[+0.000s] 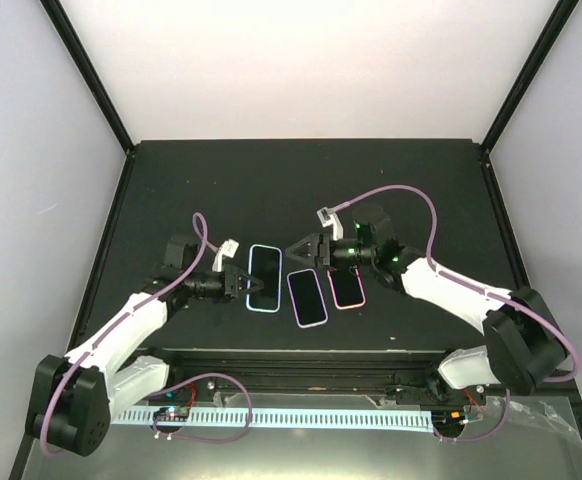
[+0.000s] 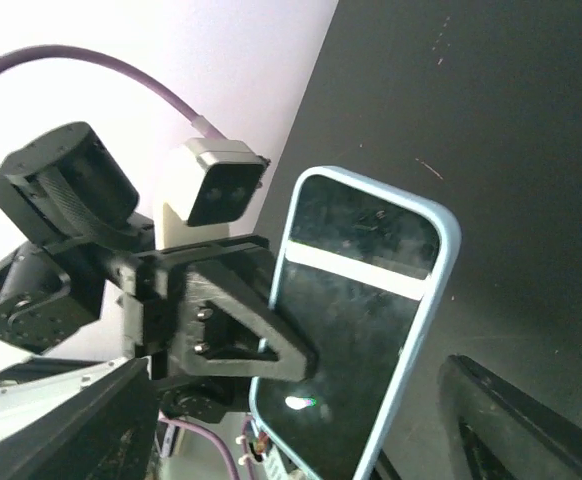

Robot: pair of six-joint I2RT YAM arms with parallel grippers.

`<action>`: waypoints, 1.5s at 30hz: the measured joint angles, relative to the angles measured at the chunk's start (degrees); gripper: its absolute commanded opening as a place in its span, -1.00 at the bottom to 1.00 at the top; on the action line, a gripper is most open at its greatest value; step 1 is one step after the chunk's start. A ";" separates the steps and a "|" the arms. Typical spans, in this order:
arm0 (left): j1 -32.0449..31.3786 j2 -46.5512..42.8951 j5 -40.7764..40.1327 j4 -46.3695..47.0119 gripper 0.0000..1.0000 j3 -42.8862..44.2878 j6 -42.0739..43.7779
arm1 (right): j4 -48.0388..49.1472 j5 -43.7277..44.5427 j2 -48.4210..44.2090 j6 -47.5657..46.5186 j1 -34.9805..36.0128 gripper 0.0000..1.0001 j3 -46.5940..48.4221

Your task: Put the phone into the phone case

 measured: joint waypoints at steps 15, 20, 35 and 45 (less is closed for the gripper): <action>2.99 23.12 -11.32 2.62 -0.70 6.16 0.76 | -7.58 3.93 -8.90 -4.90 -0.39 1.00 -2.19; 3.50 29.35 -12.59 4.79 -0.65 7.80 1.20 | -10.03 5.51 -11.10 -7.04 -0.39 1.00 -2.19; 4.20 28.63 -16.90 2.75 0.16 7.63 3.43 | -11.67 7.34 -11.93 -7.96 -0.39 1.00 -3.06; 4.22 14.69 -20.63 -4.33 0.44 7.48 4.04 | -15.93 12.33 -17.25 -10.64 -0.39 1.00 -3.06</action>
